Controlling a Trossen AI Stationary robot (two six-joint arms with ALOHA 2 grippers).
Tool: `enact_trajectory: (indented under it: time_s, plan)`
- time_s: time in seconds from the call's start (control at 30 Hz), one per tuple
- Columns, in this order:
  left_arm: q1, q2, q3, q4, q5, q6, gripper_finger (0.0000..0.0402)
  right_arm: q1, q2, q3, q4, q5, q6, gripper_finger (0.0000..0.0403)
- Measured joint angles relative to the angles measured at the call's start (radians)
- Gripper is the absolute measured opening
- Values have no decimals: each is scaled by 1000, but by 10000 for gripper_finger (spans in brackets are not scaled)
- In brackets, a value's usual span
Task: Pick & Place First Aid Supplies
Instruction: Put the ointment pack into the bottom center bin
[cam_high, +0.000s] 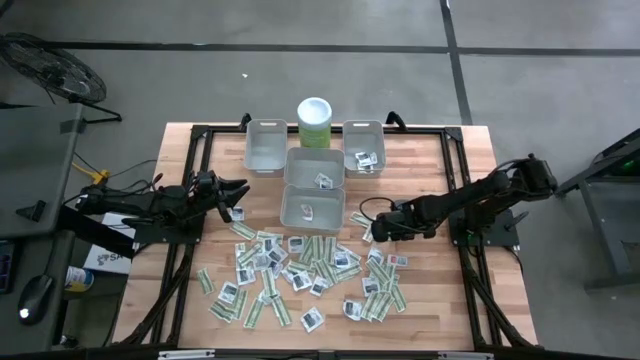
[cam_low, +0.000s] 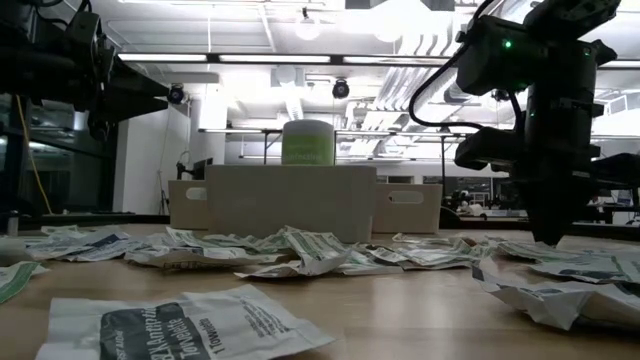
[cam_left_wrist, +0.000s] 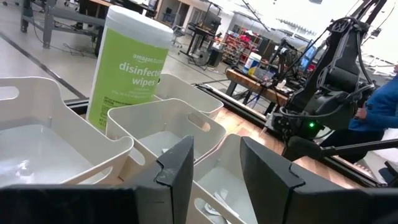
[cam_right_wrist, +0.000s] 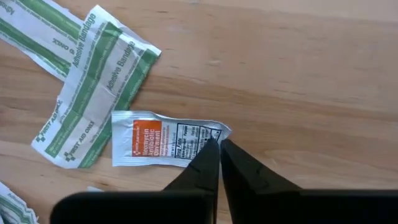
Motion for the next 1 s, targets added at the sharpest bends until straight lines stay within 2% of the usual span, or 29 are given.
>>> enact_trajectory:
  time_s: [0.17,0.33,0.53,0.77,1.0]
  plan:
    - [0,0,0,0,0,0,131,0,-40,-8,0,3,-13,2]
    - [0,0,0,0,0,0,131,-1,-162,-15,-56,57,-12,0]
    - [0,0,0,0,0,0,131,0,-303,-11,-42,142,-12,0]
    - [0,0,0,0,0,0,131,-3,-343,-8,151,260,-73,0]
    - [0,0,0,0,0,0,131,-26,-329,-8,319,309,-224,0]
